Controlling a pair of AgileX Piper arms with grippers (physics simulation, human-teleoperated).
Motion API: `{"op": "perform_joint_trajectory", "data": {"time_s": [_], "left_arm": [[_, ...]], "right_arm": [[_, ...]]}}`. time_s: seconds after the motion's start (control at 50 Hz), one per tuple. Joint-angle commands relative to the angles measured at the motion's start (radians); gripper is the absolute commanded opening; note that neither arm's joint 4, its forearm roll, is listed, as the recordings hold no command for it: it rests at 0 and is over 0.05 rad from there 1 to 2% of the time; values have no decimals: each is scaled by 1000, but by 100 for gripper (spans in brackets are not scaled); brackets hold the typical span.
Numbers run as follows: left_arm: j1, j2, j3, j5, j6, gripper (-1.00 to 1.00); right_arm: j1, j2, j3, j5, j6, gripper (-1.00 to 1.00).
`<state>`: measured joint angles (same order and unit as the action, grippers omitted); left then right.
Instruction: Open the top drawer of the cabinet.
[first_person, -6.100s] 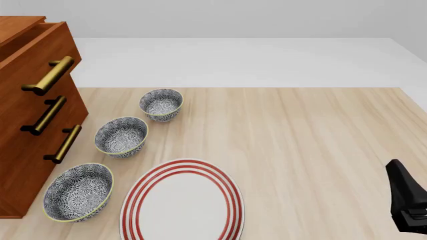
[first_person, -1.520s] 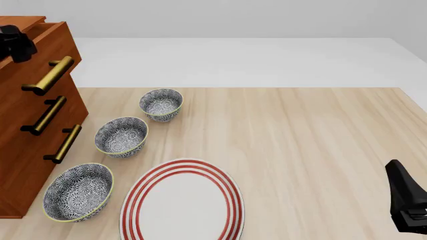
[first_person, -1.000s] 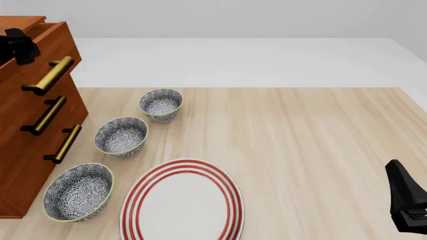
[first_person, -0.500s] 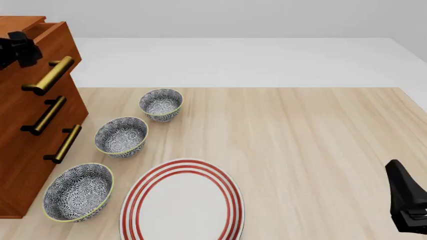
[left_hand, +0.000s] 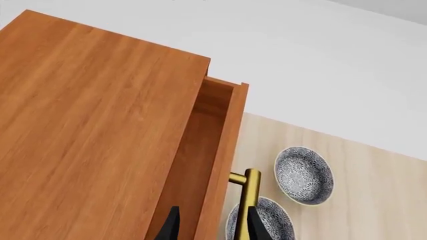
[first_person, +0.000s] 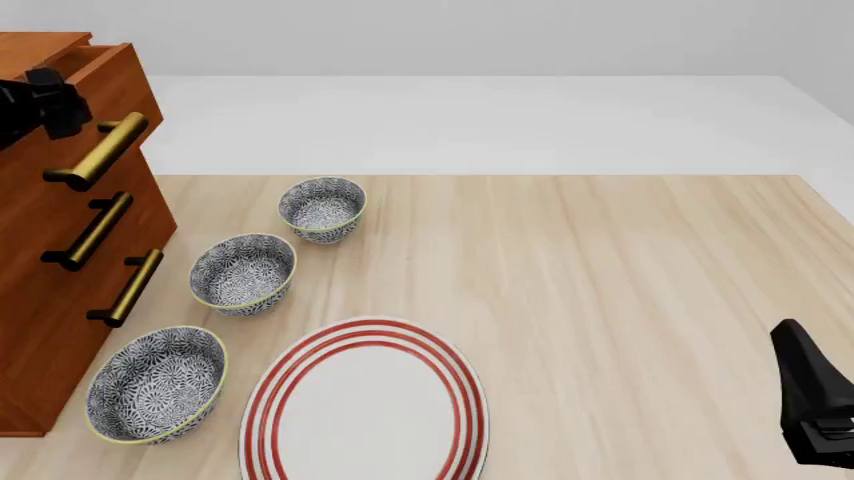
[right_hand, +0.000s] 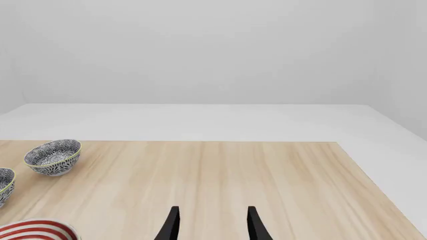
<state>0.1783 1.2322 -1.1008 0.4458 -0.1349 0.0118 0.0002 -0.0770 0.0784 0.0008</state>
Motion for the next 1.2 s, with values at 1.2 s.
{"op": "perform_joint_trajectory", "data": {"time_s": [1.2], "left_arm": [[-86,13,34,36,-21,100]], "right_arm": [[0,0,0,0,0,100]]}}
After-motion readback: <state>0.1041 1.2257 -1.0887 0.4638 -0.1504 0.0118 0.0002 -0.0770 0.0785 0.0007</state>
